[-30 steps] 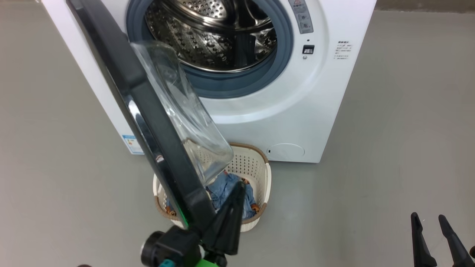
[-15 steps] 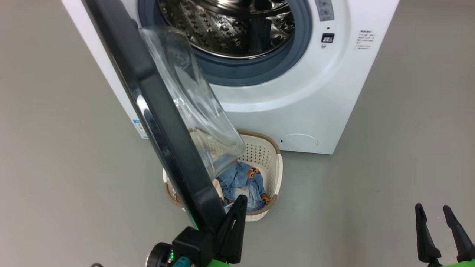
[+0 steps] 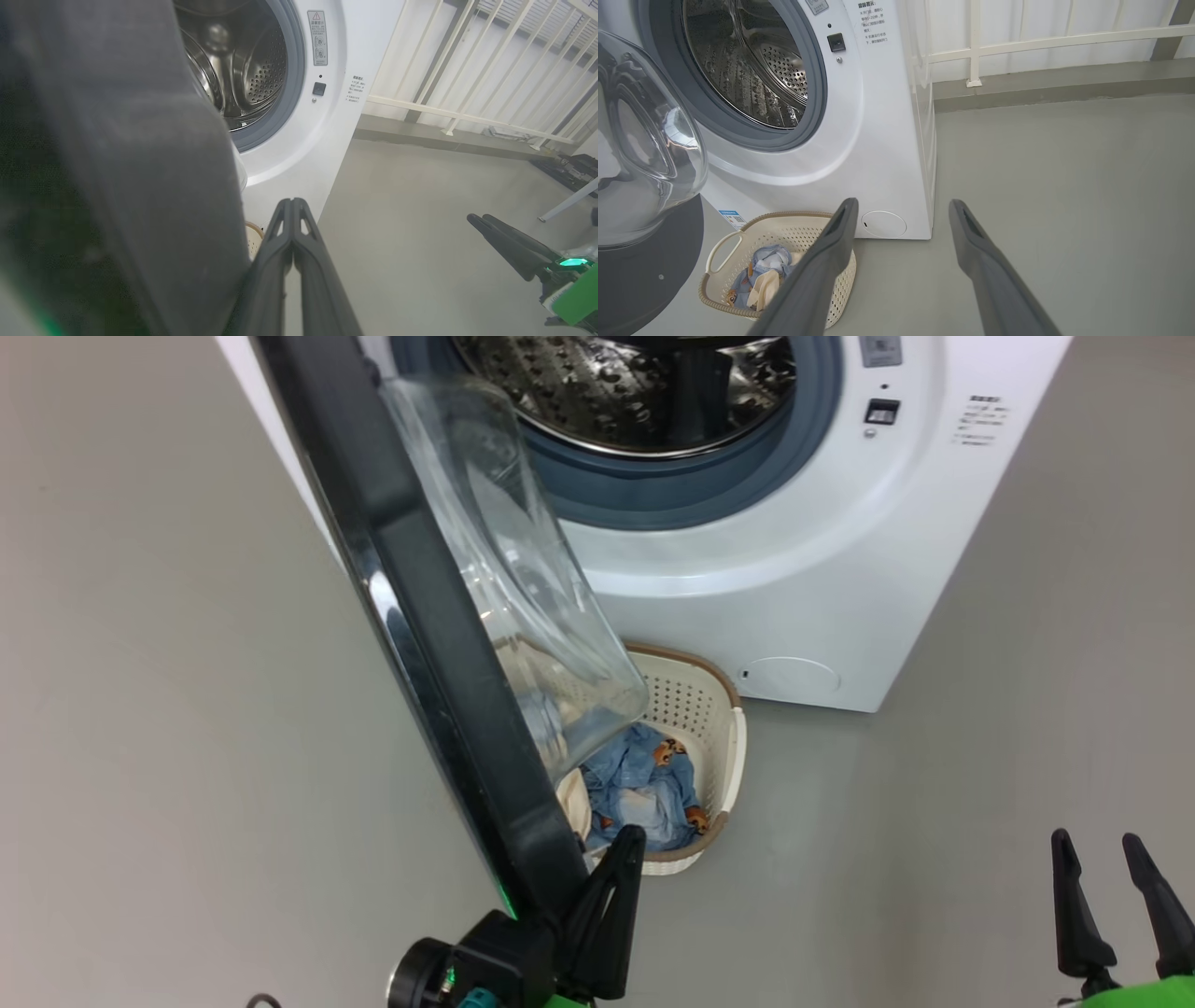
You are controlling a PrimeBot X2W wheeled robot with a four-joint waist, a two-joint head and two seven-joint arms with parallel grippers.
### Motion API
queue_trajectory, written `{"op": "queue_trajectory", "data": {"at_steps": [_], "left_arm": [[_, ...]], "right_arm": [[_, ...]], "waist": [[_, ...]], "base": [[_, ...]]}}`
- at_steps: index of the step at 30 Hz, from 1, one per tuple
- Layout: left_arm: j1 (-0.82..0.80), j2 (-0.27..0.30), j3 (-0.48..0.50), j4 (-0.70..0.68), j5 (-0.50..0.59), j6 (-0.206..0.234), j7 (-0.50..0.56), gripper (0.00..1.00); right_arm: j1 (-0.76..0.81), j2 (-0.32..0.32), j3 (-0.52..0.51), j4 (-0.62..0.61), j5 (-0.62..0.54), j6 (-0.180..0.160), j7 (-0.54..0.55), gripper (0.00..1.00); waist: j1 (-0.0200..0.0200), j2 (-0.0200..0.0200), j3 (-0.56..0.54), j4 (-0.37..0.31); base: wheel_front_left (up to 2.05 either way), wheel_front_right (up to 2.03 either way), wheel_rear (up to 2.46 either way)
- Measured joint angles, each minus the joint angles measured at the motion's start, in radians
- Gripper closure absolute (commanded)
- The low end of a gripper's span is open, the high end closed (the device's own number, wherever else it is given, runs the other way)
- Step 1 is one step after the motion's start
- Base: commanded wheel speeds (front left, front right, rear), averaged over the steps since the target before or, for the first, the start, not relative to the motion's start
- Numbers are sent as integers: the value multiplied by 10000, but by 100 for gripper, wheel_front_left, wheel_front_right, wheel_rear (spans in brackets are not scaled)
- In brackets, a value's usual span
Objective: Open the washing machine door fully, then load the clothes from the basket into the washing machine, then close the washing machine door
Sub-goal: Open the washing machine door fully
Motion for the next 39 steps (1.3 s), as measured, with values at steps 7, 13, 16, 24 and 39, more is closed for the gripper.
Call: {"op": "queue_trajectory", "data": {"at_steps": [7, 13, 16, 24, 39], "left_arm": [[-37, -59, -146, 50, 0, 163, -81, 100], [-111, -102, -247, 35, 25, 247, -67, 100], [-112, -100, -232, 29, 35, 345, -71, 100], [-118, -40, -238, -36, 155, 487, -79, 100], [-95, 40, -104, -190, 244, 894, -230, 100]], "right_arm": [[-155, -2, 12, -2, 0, 0, 0, 0], [-156, -48, 15, -4, 59, 0, 0, 0], [-183, -59, 33, -2, 59, 0, 0, 0], [-298, -140, 50, -10, 59, 0, 0, 0], [-299, -334, 35, -104, 94, 0, -2, 0]], "waist": [[0, 0, 92, 352], [0, 0, 203, 681], [0, 0, 252, 852], [0, 0, 360, 1328], [0, 0, 608, 2378]], "base": [[0, 0, 0], [0, 0, 0], [0, 0, 0], [0, 0, 0], [0, 0, 0]]}}
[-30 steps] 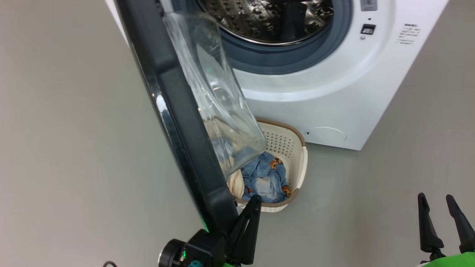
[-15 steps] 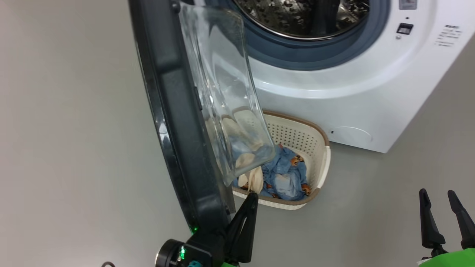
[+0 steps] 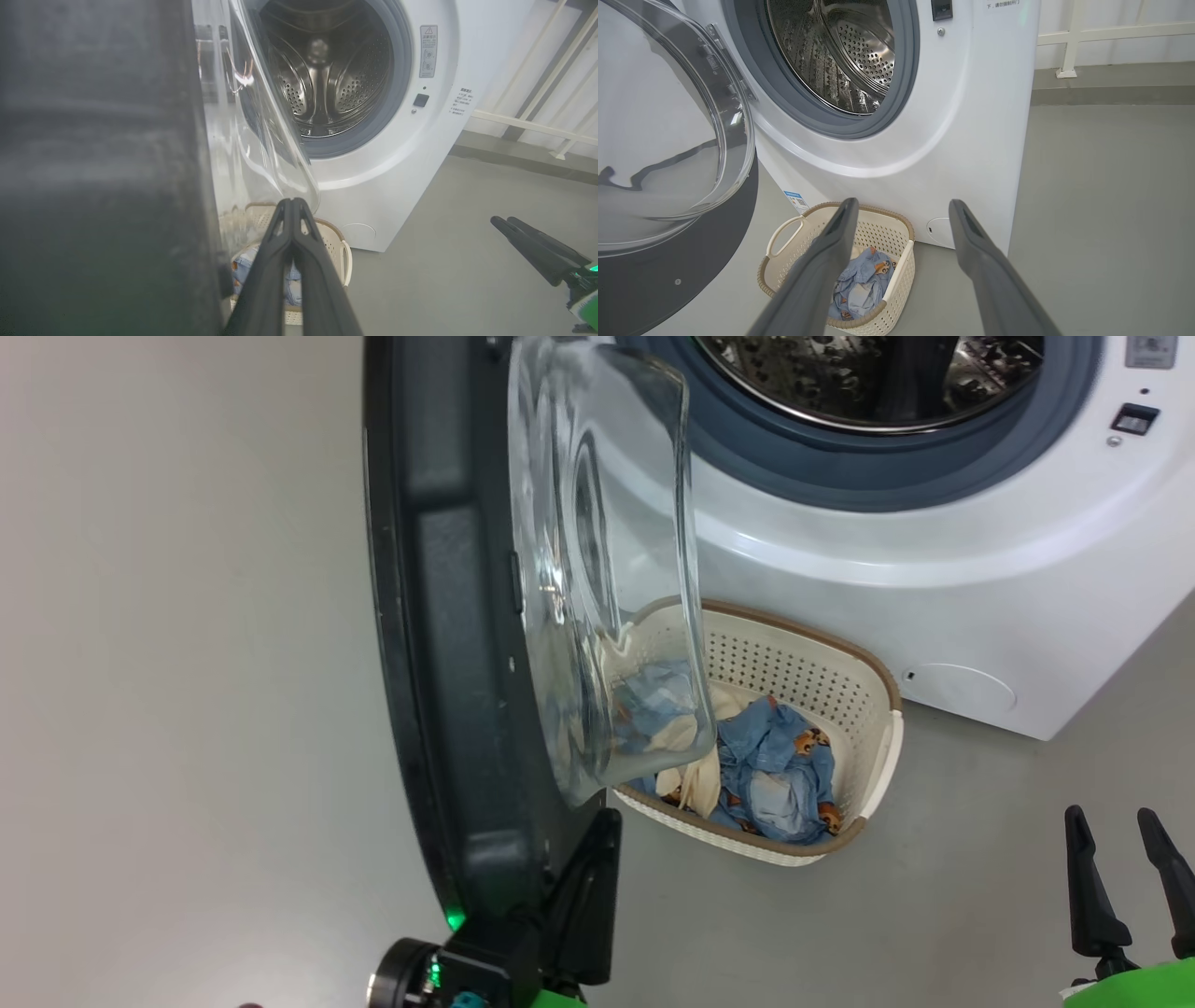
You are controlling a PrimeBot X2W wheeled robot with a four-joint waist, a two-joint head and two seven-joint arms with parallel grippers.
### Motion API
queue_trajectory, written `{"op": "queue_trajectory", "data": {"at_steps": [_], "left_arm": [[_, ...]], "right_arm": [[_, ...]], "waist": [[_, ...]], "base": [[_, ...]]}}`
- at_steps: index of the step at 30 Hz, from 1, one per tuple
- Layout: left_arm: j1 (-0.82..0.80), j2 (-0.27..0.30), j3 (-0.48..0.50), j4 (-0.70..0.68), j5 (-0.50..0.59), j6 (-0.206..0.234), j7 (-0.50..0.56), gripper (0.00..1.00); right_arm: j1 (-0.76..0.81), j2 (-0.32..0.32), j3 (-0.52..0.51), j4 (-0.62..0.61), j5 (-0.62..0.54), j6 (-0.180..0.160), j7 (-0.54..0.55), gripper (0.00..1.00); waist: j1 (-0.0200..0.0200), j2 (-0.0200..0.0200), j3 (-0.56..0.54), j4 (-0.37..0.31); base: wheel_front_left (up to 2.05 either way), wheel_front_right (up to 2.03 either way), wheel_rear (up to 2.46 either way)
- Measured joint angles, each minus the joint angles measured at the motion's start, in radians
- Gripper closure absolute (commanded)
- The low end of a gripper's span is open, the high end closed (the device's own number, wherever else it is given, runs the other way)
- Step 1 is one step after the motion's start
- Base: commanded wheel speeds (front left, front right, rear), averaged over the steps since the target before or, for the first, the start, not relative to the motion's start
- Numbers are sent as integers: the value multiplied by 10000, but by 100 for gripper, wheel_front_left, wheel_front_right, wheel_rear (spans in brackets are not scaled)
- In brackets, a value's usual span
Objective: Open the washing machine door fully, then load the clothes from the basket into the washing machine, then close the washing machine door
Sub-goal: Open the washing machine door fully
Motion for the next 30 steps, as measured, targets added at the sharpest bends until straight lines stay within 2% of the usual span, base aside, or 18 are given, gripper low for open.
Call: {"op": "queue_trajectory", "data": {"at_steps": [6, 14, 30], "left_arm": [[77, 56, 556, 82, -35, 249, -263, 100], [109, 146, 1325, 332, -245, 598, -623, 100], [-267, 151, 2828, 1864, -1091, 663, -1292, 100]], "right_arm": [[0, -56, 50, -12, 121, 0, 2, 0], [-2, -215, 199, -13, 146, 0, 2, 0], [-2, -240, 268, 52, 146, 0, 2, 0]], "waist": [[0, 0, 80, 334], [0, 0, 195, 402], [0, 0, 46, 414]], "base": [[0, 0, 0], [0, 0, 0], [0, 0, 0]]}}
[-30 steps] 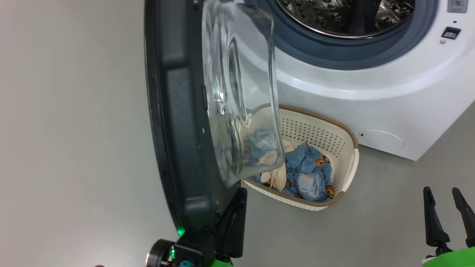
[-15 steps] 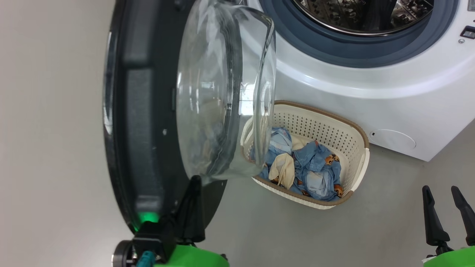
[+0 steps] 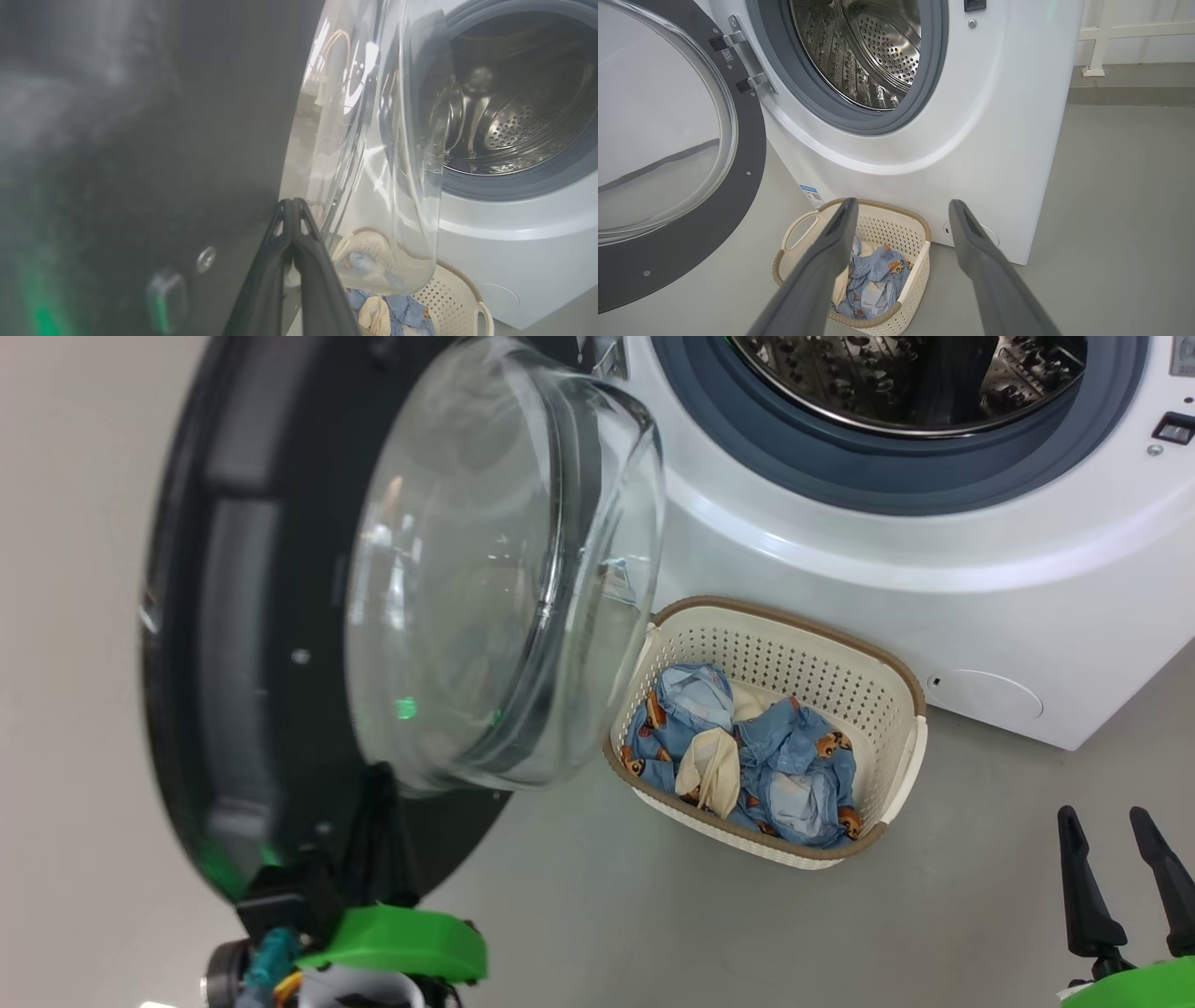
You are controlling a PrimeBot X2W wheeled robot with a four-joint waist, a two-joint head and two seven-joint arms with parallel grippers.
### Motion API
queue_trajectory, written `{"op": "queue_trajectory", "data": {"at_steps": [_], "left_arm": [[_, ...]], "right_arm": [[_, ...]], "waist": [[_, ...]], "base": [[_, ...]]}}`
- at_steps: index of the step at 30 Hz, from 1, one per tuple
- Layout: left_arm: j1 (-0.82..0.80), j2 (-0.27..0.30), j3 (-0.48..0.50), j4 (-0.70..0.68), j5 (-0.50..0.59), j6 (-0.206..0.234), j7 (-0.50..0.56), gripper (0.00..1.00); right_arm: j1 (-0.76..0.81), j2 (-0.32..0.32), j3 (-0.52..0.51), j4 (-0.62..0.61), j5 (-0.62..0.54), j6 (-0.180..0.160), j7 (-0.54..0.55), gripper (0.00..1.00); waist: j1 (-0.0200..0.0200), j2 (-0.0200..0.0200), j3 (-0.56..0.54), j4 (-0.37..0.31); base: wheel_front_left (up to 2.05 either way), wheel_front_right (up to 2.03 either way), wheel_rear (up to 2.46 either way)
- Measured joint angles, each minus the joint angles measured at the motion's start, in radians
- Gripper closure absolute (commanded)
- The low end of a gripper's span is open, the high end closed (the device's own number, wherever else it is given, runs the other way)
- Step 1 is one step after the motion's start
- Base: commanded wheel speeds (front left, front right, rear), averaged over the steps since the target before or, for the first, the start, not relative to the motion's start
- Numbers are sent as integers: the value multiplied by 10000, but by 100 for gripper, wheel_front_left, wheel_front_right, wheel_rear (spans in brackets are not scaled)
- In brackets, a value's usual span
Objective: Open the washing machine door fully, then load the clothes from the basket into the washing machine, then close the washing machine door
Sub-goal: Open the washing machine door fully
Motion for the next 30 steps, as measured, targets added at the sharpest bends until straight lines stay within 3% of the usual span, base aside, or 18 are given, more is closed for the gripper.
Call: {"op": "queue_trajectory", "data": {"at_steps": [15, 30], "left_arm": [[-1649, -2, 1868, 2706, -598, -472, -336, 100], [-2708, 54, 3843, 4587, -13, -1513, -407, 100]], "right_arm": [[-1, -107, -75, 19, 2, 0, 0, 0], [-2, -13, 10, 247, 6, 0, -2, 0]], "waist": [[0, 0, 54, -196], [0, 0, 0, -630]], "base": [[0, 0, 0], [0, 0, 0]]}}
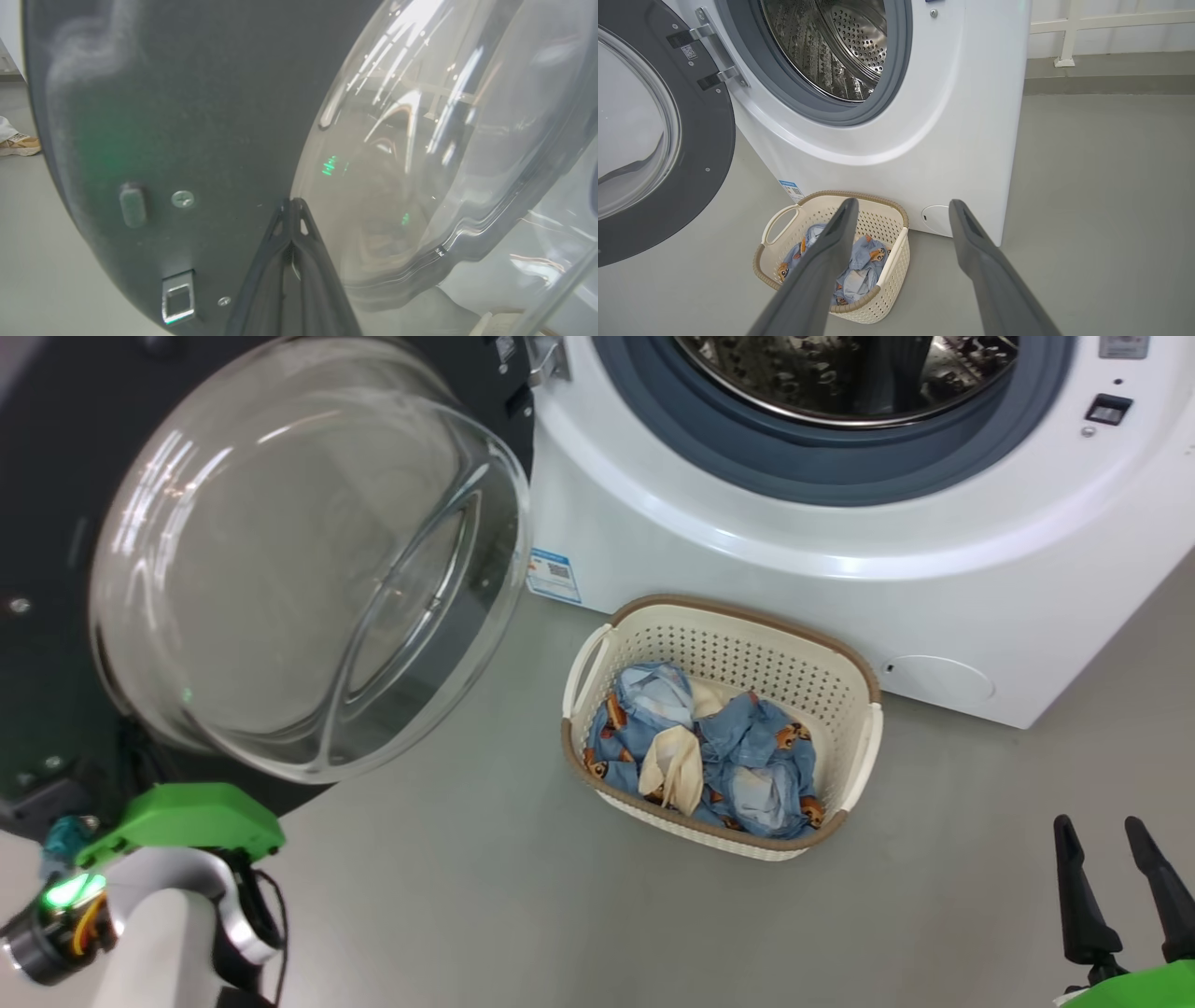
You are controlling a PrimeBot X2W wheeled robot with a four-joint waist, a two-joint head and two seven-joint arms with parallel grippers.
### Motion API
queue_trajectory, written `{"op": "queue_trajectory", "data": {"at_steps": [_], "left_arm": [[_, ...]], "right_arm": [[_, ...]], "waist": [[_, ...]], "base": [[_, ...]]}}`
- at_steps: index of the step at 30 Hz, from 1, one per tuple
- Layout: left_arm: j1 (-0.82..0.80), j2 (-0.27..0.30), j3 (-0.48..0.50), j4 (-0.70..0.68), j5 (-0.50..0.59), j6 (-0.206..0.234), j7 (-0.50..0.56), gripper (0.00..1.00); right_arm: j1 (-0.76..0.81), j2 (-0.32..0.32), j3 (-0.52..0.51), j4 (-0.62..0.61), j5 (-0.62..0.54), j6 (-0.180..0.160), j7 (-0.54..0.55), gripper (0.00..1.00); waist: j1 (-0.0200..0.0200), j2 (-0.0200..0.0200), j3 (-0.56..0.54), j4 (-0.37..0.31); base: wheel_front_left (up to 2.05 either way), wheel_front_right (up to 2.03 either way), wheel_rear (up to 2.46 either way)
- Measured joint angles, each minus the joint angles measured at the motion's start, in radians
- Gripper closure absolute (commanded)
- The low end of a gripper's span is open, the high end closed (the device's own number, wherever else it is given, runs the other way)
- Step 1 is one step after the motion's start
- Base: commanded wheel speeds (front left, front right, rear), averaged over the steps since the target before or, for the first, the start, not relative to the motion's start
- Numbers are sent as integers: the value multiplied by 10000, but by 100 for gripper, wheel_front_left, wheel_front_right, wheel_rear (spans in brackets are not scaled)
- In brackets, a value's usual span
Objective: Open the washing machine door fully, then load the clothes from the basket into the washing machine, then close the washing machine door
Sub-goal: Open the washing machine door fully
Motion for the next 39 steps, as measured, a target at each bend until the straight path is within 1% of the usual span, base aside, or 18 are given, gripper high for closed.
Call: {"op": "queue_trajectory", "data": {"at_steps": [9, 13, 18, 26, 32, 39], "left_arm": [[-518, 297, 1037, 1074, 571, -347, 0, 100], [-829, 481, 1281, 1461, 892, -510, 0, 100], [-1131, 600, 1484, 1871, 1246, -602, 0, 100], [-1541, 780, 1758, 2431, 1672, -738, -4, 100], [-1772, 782, 1908, 2836, 1868, -794, -2, 100], [-1780, 696, 2309, 2522, 1912, -918, -2, 100]], "right_arm": [[7, 209, 105, 251, 4, 0, 2, 0], [11, 272, 146, 311, 4, 0, 2, 0], [13, 297, 173, 360, 4, 0, 2, 0], [13, 297, 144, 441, 4, 0, 2, 0], [14, 303, 142, 489, 4, 0, 2, 0], [16, 347, 115, 497, 4, 0, 2, 0]], "waist": [[0, 0, -296, -435], [0, 0, -453, -573], [0, 0, -555, -687], [0, 0, -560, -674], [0, 0, -627, -641], [0, 0, -695, -645]], "base": [[0, 0, 0], [0, 0, 0], [0, 0, 0], [0, 0, 0], [0, 0, 0], [0, 0, 0]]}}
